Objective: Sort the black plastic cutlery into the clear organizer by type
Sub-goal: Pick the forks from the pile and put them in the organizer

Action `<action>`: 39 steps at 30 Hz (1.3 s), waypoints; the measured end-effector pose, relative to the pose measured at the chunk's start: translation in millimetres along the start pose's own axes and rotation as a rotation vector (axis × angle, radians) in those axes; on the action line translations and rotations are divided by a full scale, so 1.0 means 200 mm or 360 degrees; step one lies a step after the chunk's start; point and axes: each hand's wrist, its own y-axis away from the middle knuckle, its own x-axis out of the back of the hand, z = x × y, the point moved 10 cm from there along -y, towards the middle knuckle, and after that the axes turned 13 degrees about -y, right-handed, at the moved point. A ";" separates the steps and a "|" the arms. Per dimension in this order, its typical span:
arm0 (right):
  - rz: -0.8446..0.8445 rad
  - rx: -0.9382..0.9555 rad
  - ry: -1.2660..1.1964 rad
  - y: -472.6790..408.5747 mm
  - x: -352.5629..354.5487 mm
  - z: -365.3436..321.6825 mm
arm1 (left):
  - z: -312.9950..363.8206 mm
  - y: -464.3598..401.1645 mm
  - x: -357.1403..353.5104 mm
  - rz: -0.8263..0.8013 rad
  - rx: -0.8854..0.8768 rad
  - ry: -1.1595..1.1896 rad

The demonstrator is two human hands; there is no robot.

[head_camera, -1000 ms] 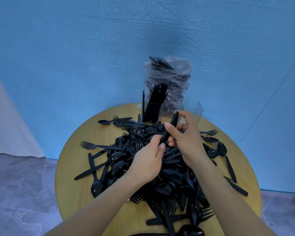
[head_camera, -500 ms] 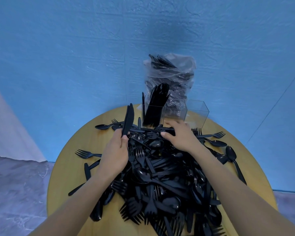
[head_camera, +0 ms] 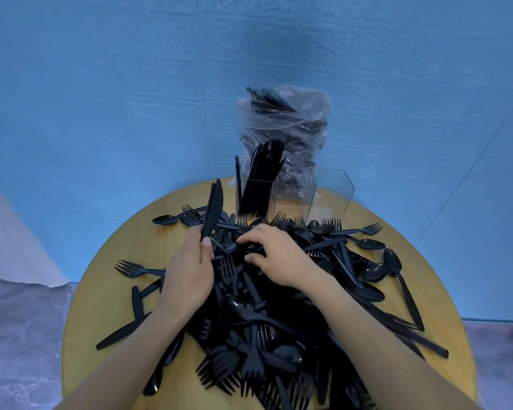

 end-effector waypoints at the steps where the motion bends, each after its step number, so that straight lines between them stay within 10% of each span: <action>1: 0.0041 0.0015 -0.0045 0.01 0.03 0.00 | 0.01 0.00 0.00 0.0003 -0.0004 -0.0002; 19: 0.1009 -0.0231 -0.0471 0.20 0.52 0.33 | 0.07 0.01 -0.03 -0.0011 -0.0042 -0.0014; 26: 0.0879 -0.0131 -0.0075 0.19 0.48 0.23 | 0.07 0.02 -0.01 0.0007 -0.0073 -0.0038; 39: -0.0145 -0.0114 0.0044 0.37 -0.05 -0.01 | 0.08 0.19 0.10 0.0131 -0.0166 -0.0134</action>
